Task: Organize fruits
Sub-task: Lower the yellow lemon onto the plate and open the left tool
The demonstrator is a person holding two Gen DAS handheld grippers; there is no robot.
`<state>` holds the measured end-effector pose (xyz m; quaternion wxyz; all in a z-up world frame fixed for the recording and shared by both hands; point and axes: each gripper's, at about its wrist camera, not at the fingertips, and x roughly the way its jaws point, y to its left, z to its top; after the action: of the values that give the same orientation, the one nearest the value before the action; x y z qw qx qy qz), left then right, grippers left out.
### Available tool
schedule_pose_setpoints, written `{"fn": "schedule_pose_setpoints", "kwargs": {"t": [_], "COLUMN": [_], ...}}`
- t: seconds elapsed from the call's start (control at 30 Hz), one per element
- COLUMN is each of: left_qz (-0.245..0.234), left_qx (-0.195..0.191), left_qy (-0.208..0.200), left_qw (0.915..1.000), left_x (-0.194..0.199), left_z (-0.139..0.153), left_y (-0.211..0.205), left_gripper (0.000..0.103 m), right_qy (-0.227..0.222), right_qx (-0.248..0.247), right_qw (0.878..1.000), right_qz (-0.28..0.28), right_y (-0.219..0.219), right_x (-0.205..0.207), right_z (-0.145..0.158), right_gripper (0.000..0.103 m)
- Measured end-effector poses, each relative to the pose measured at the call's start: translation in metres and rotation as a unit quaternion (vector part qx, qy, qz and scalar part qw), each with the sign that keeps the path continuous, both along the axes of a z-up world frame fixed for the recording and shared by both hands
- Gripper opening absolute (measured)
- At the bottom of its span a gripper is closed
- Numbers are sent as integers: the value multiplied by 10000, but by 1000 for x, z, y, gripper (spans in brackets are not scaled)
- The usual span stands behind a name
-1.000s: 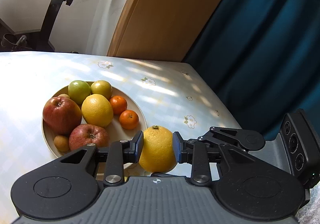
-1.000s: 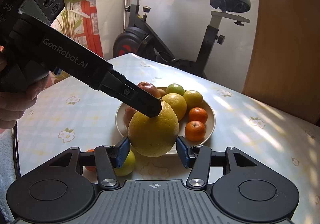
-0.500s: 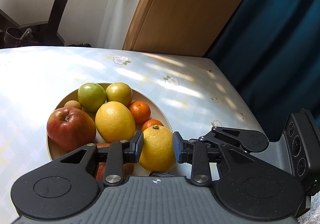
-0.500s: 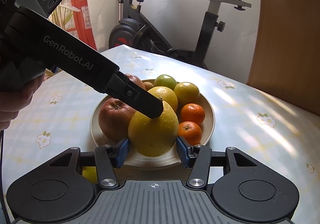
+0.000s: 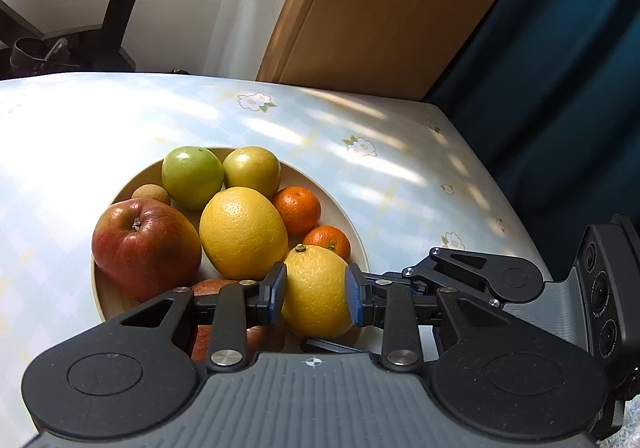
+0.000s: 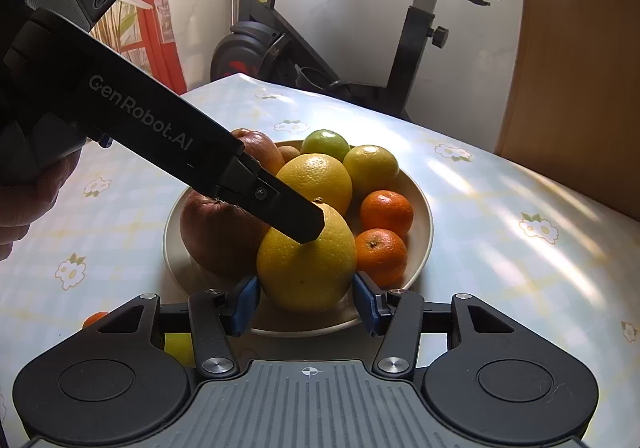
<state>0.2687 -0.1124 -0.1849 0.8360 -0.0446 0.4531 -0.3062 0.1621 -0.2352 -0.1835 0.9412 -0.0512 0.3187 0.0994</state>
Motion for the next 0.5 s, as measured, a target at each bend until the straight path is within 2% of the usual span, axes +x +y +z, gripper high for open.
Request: {"fn": "schedule_pose_setpoints", "kwargs": {"t": [0.2, 0.5], "left_qz": [52, 155], "left_qx": [-20, 119], "left_qy": [-113, -467], "left_qw": [9999, 9987], "left_x": [-5, -28], "left_z": [10, 29], "left_y": [4, 15], "left_gripper": [33, 34], "right_qy": [46, -133], "right_qx": [-12, 159], "right_qw": [9999, 9993], "right_qz": [-116, -304], "right_y": [1, 1], "right_x": [-2, -26], "right_z": [1, 11], "right_gripper": [48, 48]}}
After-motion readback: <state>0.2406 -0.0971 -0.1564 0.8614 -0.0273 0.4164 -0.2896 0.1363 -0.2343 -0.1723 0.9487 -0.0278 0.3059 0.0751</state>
